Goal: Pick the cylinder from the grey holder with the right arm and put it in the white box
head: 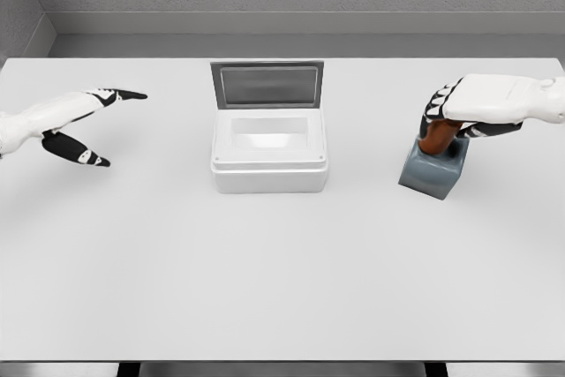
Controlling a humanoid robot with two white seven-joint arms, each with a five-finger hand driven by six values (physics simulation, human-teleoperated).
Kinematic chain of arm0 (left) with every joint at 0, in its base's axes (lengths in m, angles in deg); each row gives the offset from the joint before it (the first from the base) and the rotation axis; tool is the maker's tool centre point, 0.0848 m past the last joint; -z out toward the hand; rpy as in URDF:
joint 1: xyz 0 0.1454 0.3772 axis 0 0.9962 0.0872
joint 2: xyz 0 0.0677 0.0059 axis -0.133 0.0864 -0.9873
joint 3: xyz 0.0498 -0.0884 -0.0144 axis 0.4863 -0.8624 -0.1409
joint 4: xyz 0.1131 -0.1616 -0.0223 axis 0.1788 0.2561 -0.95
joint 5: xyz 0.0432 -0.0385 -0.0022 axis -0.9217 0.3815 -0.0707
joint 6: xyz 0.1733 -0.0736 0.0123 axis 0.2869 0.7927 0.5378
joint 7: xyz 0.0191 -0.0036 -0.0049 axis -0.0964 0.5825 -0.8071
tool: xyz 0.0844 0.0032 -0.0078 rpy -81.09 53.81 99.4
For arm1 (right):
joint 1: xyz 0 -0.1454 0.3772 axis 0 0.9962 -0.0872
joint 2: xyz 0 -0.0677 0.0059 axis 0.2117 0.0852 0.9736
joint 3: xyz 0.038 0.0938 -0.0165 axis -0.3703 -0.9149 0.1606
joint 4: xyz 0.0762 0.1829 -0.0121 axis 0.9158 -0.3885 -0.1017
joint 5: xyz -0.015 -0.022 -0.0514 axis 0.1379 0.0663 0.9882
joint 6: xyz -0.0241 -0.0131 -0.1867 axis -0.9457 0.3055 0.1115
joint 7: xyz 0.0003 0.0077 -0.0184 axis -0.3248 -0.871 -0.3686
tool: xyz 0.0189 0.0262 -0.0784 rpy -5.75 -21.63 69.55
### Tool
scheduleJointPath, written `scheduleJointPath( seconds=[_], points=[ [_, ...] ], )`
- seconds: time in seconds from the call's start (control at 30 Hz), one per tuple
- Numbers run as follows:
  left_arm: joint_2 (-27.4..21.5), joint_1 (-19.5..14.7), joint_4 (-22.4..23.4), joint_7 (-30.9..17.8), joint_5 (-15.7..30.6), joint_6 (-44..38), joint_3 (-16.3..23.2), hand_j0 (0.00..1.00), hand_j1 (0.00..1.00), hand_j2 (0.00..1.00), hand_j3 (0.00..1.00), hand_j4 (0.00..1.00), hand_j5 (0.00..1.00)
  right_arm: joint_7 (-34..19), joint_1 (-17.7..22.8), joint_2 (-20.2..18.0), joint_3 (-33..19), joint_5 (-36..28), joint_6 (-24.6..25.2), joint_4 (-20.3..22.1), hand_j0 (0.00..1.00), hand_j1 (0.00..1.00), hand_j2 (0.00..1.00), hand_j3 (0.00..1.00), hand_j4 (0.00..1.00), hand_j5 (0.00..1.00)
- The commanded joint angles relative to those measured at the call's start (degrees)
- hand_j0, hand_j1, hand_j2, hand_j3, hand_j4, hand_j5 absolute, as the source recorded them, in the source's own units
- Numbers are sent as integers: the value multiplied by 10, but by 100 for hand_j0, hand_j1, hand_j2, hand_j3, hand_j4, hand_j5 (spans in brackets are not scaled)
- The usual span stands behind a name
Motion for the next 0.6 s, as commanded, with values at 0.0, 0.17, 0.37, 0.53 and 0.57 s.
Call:
scheduleJointPath(
  seconds=[0.0,0.17,0.37,0.53,0.57],
  points=[
    [7,0,1,-23,7,-1,4,100,100,100,100,100,100,0,0,-1,0,-3,1,0,48,48,48,48,48,48],
    [29,-25,6,-61,35,-1,24,100,100,100,100,100,100,0,0,-7,-5,-3,1,-1,41,41,41,41,41,41],
    [46,-27,13,-133,59,-1,0,100,100,100,100,100,100,0,0,-36,-45,-11,1,-4,41,41,41,41,41,41],
    [62,-11,19,-182,88,-1,-39,100,100,100,100,100,100,0,-4,-23,-82,-44,1,1,41,41,41,41,41,41],
    [63,-11,19,-182,90,-1,-38,100,100,100,100,100,100,0,-7,-13,-85,-44,1,1,41,41,41,41,41,41]
  ],
)
